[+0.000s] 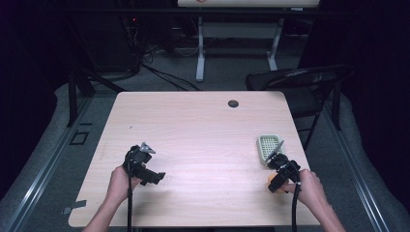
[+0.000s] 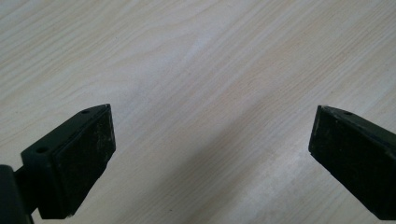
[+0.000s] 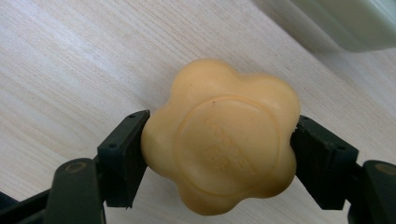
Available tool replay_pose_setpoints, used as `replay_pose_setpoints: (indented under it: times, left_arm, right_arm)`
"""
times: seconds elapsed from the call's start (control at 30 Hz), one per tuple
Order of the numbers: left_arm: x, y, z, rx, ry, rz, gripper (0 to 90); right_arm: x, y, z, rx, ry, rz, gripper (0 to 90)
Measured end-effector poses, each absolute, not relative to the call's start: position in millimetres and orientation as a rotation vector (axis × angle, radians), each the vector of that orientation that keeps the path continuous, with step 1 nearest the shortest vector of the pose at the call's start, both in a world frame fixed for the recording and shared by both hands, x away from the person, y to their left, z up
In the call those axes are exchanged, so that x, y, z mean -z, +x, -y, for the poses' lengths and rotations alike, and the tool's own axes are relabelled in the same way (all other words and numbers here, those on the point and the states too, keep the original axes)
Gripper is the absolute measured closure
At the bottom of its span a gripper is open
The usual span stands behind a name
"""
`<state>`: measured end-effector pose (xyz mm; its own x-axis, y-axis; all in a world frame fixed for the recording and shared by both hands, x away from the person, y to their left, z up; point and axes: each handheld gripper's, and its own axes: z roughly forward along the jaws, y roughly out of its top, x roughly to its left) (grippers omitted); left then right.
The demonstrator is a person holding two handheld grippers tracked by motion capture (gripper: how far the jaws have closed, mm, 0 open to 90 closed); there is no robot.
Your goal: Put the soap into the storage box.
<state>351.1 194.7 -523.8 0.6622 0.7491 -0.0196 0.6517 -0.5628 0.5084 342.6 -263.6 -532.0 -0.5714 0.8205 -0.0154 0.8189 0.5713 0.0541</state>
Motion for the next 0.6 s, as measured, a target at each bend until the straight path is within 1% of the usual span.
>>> replay_pose_setpoints:
  times: [0.3,0.4,0.6]
  left_arm:
    - [523.8,351.1,-194.4,-0.272,2.398,-1.091,0.6]
    - [523.7,351.1,-194.7,-0.268,2.394,-1.088,0.5]
    - [523.1,350.6,-194.9,-0.268,2.394,-1.085,0.5]
  right_arm:
    - [529.2,343.8,269.5,-0.027,1.413,-2.768,26.1]
    - [531.6,342.0,269.5,-0.082,1.451,-2.745,26.1]
    - [528.4,343.6,271.5,-0.03,1.427,-2.778,26.1]
